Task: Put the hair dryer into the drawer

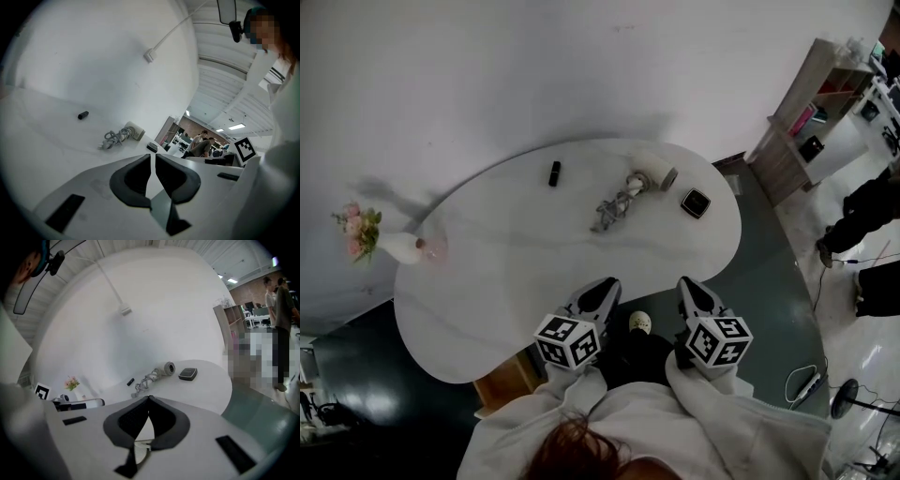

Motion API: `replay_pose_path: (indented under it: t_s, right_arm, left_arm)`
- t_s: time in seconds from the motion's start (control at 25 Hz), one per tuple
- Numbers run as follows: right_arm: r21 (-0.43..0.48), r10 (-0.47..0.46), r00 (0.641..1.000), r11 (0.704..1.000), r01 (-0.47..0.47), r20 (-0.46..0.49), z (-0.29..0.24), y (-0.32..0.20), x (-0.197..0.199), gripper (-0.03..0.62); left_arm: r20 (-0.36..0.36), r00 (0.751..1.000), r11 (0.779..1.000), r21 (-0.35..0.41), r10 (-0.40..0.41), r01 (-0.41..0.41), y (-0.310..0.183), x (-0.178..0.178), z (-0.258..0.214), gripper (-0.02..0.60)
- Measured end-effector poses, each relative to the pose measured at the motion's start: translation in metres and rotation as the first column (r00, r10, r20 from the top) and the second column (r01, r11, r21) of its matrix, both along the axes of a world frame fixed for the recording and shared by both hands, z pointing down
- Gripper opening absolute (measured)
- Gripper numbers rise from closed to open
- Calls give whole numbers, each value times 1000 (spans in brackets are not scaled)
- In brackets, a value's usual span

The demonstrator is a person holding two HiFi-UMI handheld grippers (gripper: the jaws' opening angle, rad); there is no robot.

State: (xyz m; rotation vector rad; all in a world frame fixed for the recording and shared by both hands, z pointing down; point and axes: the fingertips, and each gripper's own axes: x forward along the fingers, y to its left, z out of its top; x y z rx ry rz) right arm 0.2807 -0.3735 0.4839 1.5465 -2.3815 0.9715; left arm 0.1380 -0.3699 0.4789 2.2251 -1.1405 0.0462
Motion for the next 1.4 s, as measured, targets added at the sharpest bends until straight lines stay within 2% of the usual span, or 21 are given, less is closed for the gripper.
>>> replay_pose_path:
  t_s: [0.2,0.44,0.64,0.68,0.76,0.8,0.88,1.04,1.28,1.4]
  right_arm:
    - [-15,-21,1000,1000,21,8,9,-25,0,49]
    - [-5,-54,999,999,54,-7,10,-48,-4,49]
    - [20,-29,1000,999,29,-7,4,-66,2,49]
    - [20,-25,1000,999,25,-7,4,-68,3,49]
    - [14,-26,1000,1000,26,-9,6,-71,2,49]
    - [9,-28,1000,1000,29,-11,7,-72,2,49]
    - [-2,-33,999,999,33,-15,11,-73,2,49]
    - [-15,-28,999,999,28,-19,16,-80,5,49]
    - [-27,-17,1000,1000,16,-18,20,-89,9,49]
    - [-39,-16,1000,999,15,-18,24,-90,10,49]
  left_arm:
    - [28,1000,1000,24,-12,11,-33,3,1,41]
    - [54,998,998,54,25,-28,-68,11,-5,41]
    - [72,997,997,70,10,-16,-104,10,-6,43]
    - [81,997,997,71,22,-28,-111,11,-6,63]
    - [113,992,996,69,57,-65,-125,15,-4,202]
    - [134,988,994,68,71,-81,-133,18,-3,243]
    - [182,980,993,67,85,-99,-151,21,0,277]
    - [280,952,991,10,122,-130,-186,27,12,313]
    - [344,917,979,-59,204,-195,-225,38,29,324]
    - [365,892,963,-140,265,-229,-237,42,48,332]
